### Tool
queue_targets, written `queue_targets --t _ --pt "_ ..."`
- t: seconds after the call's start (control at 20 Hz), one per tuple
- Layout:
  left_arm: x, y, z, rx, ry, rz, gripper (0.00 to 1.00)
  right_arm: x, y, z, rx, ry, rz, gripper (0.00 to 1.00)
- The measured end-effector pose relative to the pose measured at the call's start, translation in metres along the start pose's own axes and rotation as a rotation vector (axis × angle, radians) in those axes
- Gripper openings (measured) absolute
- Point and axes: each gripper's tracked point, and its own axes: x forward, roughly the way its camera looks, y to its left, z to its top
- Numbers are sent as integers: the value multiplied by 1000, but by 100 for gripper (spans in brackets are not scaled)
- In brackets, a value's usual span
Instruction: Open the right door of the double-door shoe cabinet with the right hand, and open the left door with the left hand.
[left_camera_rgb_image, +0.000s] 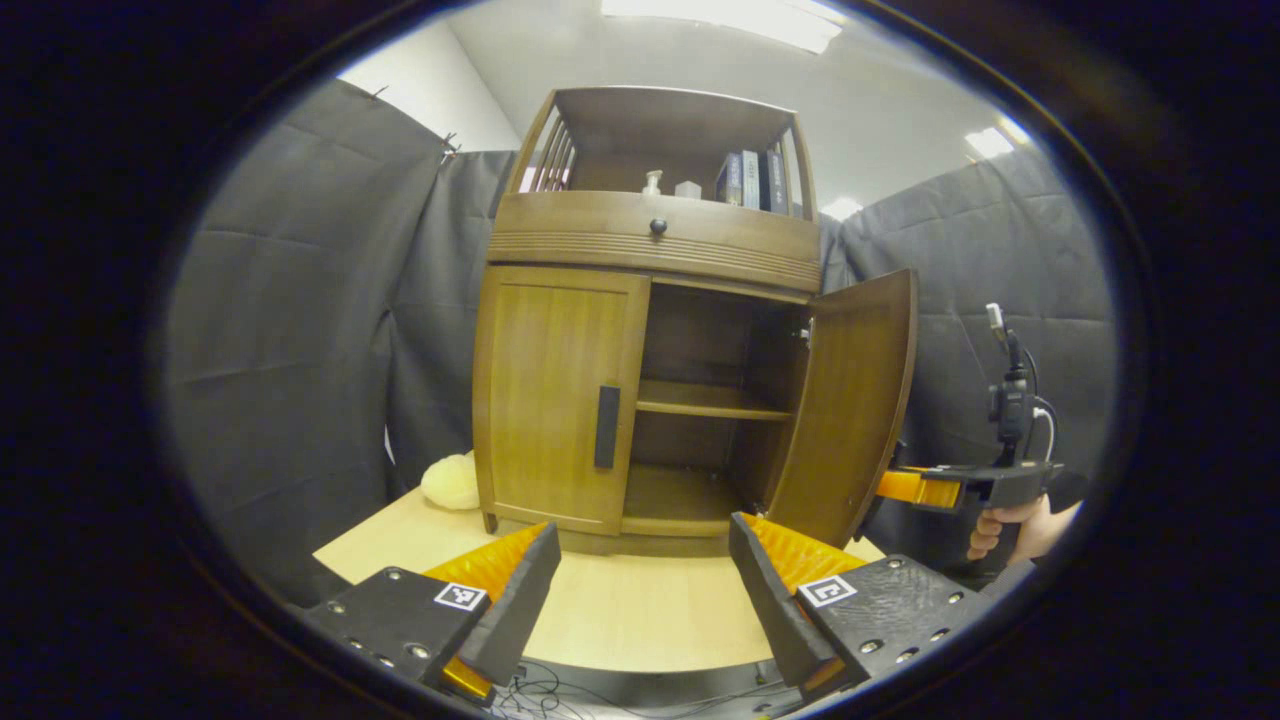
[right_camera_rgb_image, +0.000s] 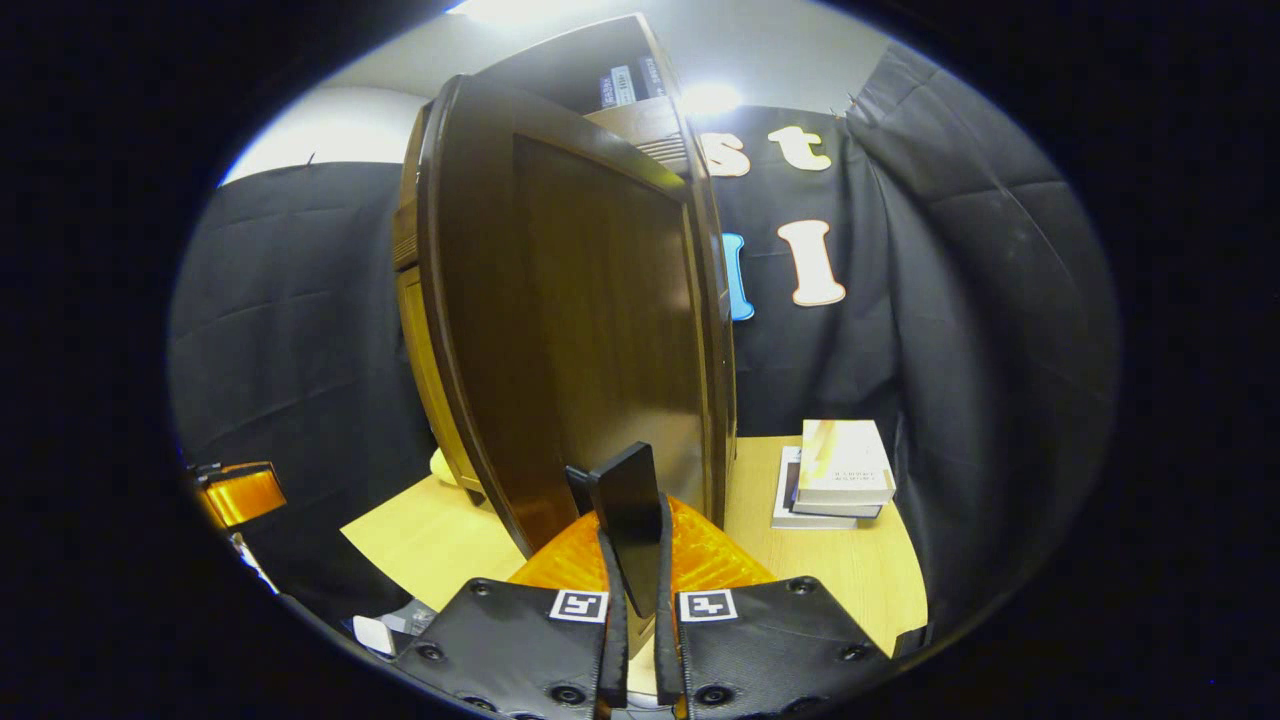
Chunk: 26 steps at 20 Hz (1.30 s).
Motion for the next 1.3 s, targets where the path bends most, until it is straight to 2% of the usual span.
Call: queue_targets --t 0.05,0.15,0.35,0.45,0.6,0.75,0.8,0.9,0.95,1.2,1.3 --pt "-2 -4 0 5 -2 15 99 -3 -6 1 -12 -1 11 12" --pt "-8 -8 1 15 -10 56 99 -5 -18 5 -50 -7 31 14" --pt "-22 -12 -1 2 -10 128 99 -14 -46 3 -30 -14 43 10" --pt "-27 -13 -6 -12 -3 143 99 -15 -62 5 -18 -19 28 9" --pt "-26 -20 -9 -6 7 147 99 -15 -62 5 26 -13 67 12" --pt "-17 -26 -7 9 11 133 99 -17 -66 6 -15 -18 44 9" --pt "-13 -27 -4 11 8 124 99 -17 -68 7 -15 -19 32 12" --pt "-4 -30 -2 8 8 102 99 -19 -69 6 6 -22 11 9" --pt "0 -30 -1 4 8 87 99 -19 -68 6 14 -23 -1 12" --pt "21 -26 4 42 19 9 99 -24 -71 5 20 -8 -74 10" --pt "30 -23 5 31 23 -43 99 -29 -71 3 53 1 -101 20"
